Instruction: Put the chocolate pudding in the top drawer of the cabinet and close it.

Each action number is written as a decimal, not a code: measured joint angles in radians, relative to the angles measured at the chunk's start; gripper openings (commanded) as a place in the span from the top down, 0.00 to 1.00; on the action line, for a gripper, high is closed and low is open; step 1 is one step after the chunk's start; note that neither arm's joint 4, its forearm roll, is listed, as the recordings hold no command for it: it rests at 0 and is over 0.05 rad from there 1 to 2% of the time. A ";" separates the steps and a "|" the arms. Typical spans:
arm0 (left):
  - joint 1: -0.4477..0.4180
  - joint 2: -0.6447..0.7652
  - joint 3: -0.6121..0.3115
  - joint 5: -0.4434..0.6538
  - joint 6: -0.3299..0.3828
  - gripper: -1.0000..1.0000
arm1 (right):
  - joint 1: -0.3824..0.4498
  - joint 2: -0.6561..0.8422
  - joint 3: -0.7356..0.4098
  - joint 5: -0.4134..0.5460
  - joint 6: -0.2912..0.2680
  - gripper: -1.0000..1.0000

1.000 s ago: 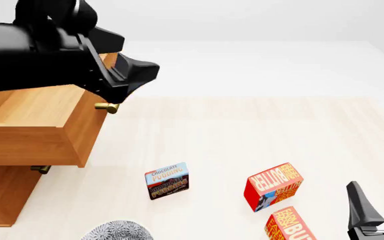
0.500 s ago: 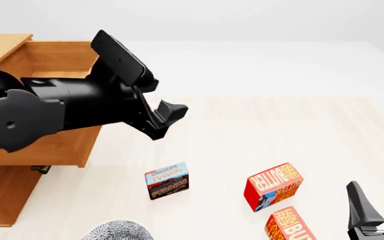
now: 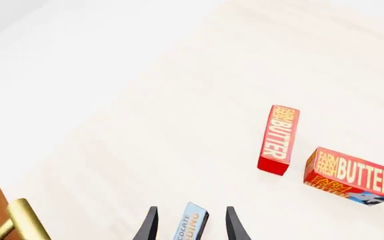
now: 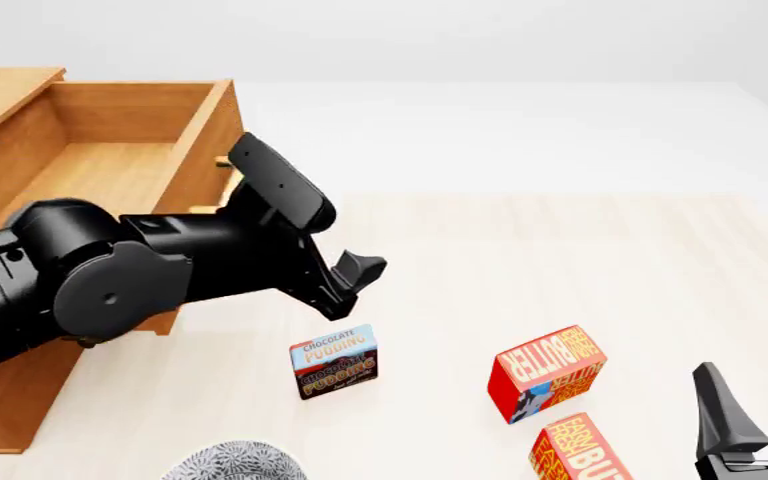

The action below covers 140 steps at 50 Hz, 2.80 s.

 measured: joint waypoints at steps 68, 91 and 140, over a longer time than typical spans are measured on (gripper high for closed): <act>0.095 0.175 0.176 -0.201 -0.034 0.00 | 0.000 0.000 0.000 0.001 0.000 0.00; 0.084 0.213 0.207 -0.243 -0.057 0.00 | 0.002 0.003 0.000 -0.003 0.000 0.00; 0.081 0.291 0.244 -0.311 -0.105 0.00 | 0.002 0.009 0.001 -0.010 0.000 0.00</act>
